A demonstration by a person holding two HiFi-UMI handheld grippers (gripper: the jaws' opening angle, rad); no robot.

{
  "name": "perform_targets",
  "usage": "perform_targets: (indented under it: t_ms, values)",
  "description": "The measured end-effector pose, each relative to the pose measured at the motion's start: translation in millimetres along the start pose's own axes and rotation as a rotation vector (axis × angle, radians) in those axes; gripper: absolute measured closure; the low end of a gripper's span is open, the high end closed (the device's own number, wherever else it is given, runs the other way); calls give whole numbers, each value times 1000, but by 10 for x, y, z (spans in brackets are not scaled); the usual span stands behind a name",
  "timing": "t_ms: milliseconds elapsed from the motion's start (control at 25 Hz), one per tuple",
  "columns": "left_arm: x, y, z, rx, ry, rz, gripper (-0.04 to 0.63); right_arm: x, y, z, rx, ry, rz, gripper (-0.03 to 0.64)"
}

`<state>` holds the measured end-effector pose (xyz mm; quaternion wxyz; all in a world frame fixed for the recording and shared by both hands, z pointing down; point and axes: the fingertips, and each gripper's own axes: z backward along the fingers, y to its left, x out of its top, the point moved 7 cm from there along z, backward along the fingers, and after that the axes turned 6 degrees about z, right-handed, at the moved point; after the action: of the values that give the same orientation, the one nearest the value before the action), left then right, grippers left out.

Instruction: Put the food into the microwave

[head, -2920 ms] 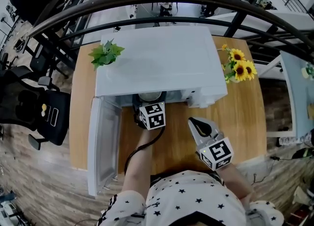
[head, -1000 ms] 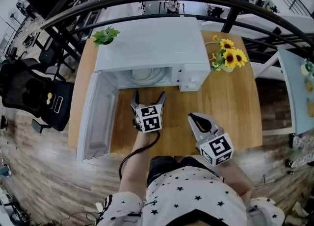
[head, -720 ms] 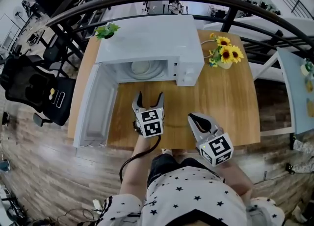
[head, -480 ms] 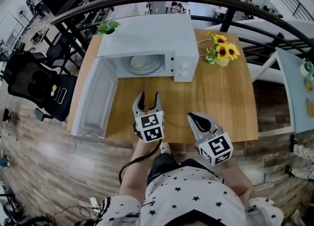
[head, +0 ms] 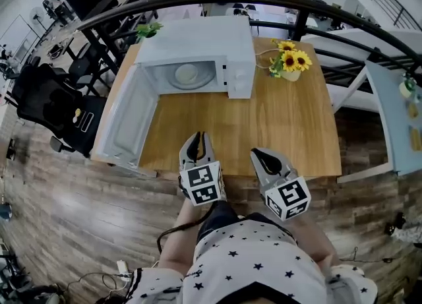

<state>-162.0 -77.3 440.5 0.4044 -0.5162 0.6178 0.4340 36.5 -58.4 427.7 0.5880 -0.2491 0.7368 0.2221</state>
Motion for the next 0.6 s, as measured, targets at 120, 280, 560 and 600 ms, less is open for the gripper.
perform_targets:
  t_ms: [120,280,560,600]
  values:
    - [-56,-87,253,-16,-8,9,570,-39,64,171,-14,-11,-2,611]
    - [-131,-184,522,-44,-15,11,585,-98,139,353,-34,-23,-11,611]
    - [-200,-296,859,-101,-23,16,591,-127,247,585,-58,-35,-8,611]
    - [-193,-316,894,-108,-25,15,591,-119,248,615,-61,-36,-8,611]
